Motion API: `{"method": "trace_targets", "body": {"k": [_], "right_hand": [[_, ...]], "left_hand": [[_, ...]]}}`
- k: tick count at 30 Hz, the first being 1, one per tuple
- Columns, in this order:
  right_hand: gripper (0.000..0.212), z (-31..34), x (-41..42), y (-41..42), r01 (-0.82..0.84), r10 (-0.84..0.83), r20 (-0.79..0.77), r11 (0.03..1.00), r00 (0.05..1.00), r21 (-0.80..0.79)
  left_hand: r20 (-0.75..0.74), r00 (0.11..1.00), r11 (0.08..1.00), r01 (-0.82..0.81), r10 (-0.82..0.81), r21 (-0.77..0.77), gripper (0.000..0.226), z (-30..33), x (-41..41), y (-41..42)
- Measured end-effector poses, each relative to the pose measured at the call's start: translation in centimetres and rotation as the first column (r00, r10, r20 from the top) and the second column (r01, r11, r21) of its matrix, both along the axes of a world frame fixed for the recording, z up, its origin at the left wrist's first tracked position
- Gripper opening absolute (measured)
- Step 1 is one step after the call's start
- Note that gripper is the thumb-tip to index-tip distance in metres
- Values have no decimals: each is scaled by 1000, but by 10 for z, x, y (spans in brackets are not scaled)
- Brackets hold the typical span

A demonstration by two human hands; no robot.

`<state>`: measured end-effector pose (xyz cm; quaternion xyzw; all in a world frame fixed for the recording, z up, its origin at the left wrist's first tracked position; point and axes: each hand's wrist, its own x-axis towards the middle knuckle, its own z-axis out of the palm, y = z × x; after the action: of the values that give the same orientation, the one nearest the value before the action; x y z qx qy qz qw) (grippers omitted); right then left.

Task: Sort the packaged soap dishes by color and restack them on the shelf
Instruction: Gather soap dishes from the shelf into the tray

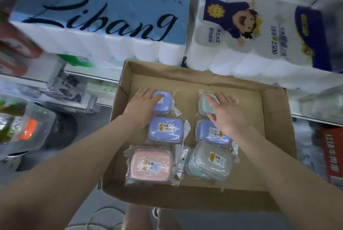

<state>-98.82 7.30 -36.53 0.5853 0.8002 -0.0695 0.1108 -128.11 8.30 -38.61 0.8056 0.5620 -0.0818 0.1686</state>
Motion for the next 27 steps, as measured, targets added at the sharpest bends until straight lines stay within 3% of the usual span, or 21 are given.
{"method": "trace_targets", "body": {"k": [4,11,16,22,27], "right_hand": [[52,48,-14,-11,-37,40,-30,995,999,95],[49,144,-37,-28,-175,201,-48,930,978,323],[46,209,-54,-16,-271,332,-28,815,943,512],[44,285,-100,23,-310,424,10,647,906,697],[48,326,-136,72,-217,330,-17,658,944,721]], "left_hand": [[99,995,999,-29,24,44,62,42,-5,-13],[102,995,974,-12,-11,225,53,142,-18,-40],[78,995,876,13,-57,483,43,209,-39,-43],[128,989,756,-27,-76,654,43,282,-79,-1],[150,987,711,-63,-60,700,53,320,-114,54]]}}
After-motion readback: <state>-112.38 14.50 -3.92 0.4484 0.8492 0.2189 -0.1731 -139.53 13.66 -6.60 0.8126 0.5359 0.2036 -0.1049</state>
